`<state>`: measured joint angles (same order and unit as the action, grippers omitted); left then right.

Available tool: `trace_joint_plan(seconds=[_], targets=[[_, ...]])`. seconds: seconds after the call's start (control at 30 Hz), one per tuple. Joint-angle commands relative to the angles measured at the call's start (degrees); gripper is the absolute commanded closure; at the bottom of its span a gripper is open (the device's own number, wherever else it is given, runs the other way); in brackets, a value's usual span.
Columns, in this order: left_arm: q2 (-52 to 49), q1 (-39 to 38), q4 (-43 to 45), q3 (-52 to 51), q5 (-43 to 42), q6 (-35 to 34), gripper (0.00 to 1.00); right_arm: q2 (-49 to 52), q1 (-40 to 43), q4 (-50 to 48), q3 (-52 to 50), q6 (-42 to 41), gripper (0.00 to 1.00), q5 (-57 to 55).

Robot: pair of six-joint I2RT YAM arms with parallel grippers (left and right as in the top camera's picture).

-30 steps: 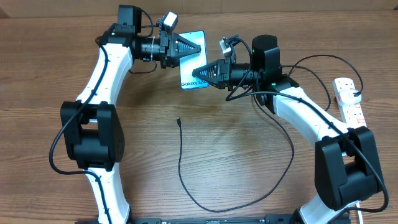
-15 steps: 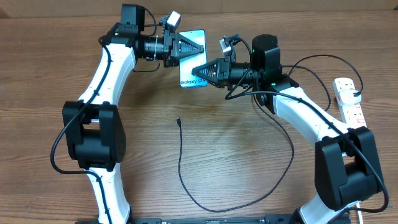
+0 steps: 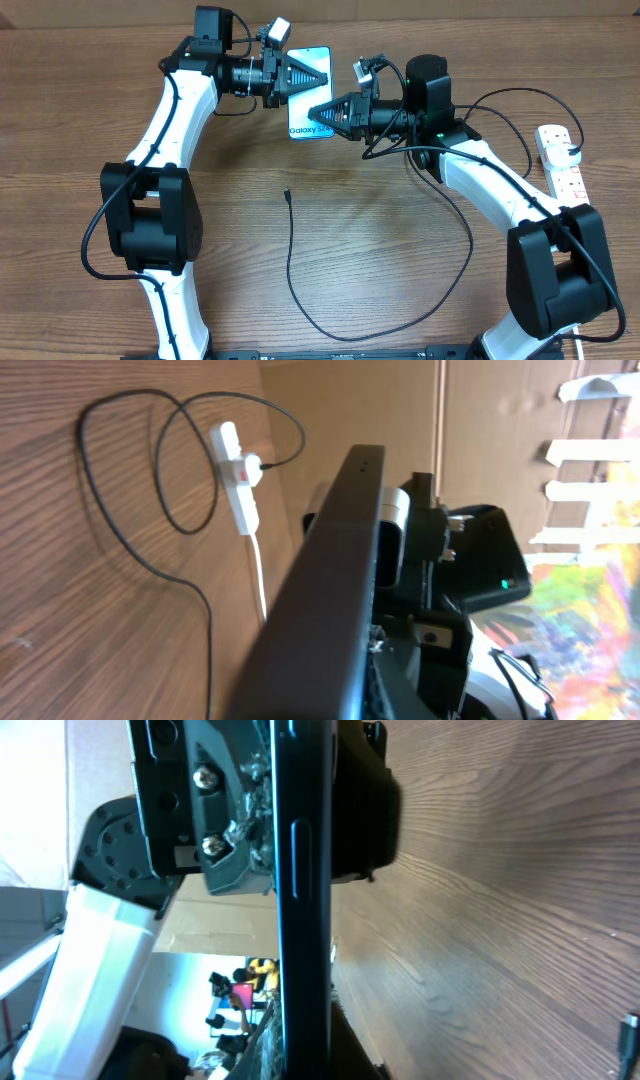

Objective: Plug charger to phone and switch on socket

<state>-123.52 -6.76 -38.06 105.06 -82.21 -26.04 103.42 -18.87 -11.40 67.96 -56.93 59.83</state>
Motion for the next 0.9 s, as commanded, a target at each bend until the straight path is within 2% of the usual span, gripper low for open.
trace_joint_plan(seconds=[0.0,0.03,0.13,0.2,0.33,0.43,0.6,0.73,0.87], targets=[[1.81,-1.79,0.48,0.11,-3.15,0.13,0.96,-0.48,-1.38,0.79,0.57,-1.62,0.94,-0.66],[1.81,-1.79,0.5,0.11,-3.1,0.15,0.96,-0.48,-1.38,0.79,0.57,-1.62,0.89,-0.66],[1.81,-1.79,0.61,0.11,-2.86,0.31,0.96,-0.48,-1.38,0.79,0.57,-1.57,0.66,-0.66],[1.81,-1.7,0.61,0.11,-2.69,0.31,0.96,-0.48,-1.38,1.03,0.57,-1.38,0.35,-0.66],[1.81,-1.25,0.31,0.11,-1.16,1.86,0.96,-0.48,-1.11,1.75,0.57,2.49,0.16,0.74],[1.81,-0.85,-1.16,0.11,0.35,4.35,0.96,-0.48,-0.17,3.37,0.57,5.05,0.09,2.19],[1.81,0.48,-7.91,0.11,7.56,9.7,0.96,-0.48,2.73,10.97,0.57,12.2,0.06,2.82],[1.81,2.03,-16.57,0.09,18.53,12.52,0.96,-0.48,3.87,22.69,0.57,22.69,0.05,1.81],[1.81,2.91,-22.43,0.09,24.81,13.55,0.96,-0.48,2.54,34.67,0.57,28.65,0.02,-7.43]])
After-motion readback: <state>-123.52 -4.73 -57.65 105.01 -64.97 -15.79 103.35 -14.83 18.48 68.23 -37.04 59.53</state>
